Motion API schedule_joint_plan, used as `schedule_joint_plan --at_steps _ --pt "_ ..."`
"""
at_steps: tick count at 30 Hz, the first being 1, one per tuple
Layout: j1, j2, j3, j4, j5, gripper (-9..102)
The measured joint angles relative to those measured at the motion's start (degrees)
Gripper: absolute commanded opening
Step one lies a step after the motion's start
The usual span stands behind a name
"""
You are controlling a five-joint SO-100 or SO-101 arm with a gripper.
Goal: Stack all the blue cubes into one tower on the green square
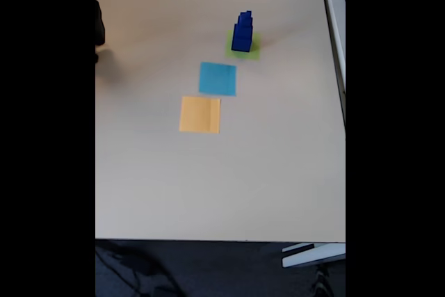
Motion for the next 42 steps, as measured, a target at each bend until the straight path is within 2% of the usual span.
schedule_joint_plan --at_steps 2,6,10,20,30,34,38,42 --pt "0.0 2.3 -5.4 2.3 0.1 0" --pt "1.8 8.4 -5.6 4.0 -1.6 0" --pt "4.8 7.5 -5.6 3.9 -4.4 0" --pt "4.5 -20.1 -25.7 1.7 -2.2 0" --pt "4.0 -33.0 -28.1 -8.1 2.5 0" --pt "3.3 -33.3 -22.1 -9.8 4.7 0" --pt "3.3 -27.2 -4.7 -14.7 4.8 0" --pt "3.3 -26.9 0.2 -15.1 3.2 0"
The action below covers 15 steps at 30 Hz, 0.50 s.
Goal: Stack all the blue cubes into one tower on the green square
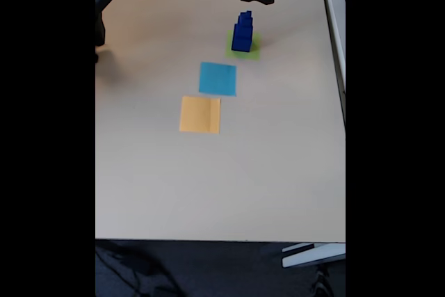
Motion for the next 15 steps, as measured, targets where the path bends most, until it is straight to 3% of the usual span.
schedule_joint_plan --at_steps 15 --pt "0.0 5.0 6.9 0.0 -0.6 0"
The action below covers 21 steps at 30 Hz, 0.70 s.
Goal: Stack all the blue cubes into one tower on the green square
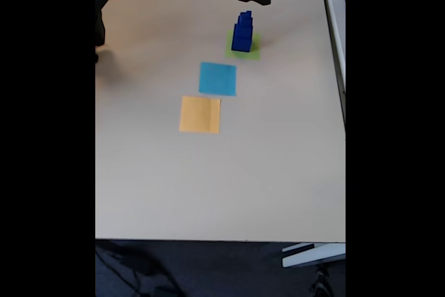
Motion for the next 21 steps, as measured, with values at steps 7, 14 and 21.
schedule_joint_plan --at_steps 7,14,21 --pt "-0.1 3.6 6.1 -0.4 1.3 0" --pt "-1.0 4.1 8.2 -0.4 1.7 0" --pt "-0.9 4.5 8.7 -0.4 1.7 0"
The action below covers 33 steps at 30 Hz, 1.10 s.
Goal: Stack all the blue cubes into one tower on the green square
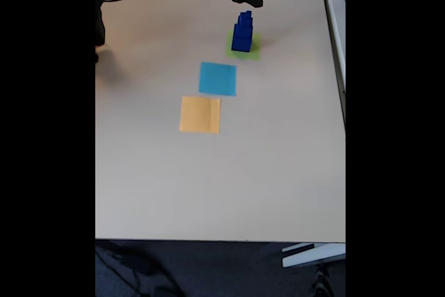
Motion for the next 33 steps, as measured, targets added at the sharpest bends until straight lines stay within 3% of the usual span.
schedule_joint_plan --at_steps 33 --pt "1.4 1.9 3.6 0.0 -1.5 0"
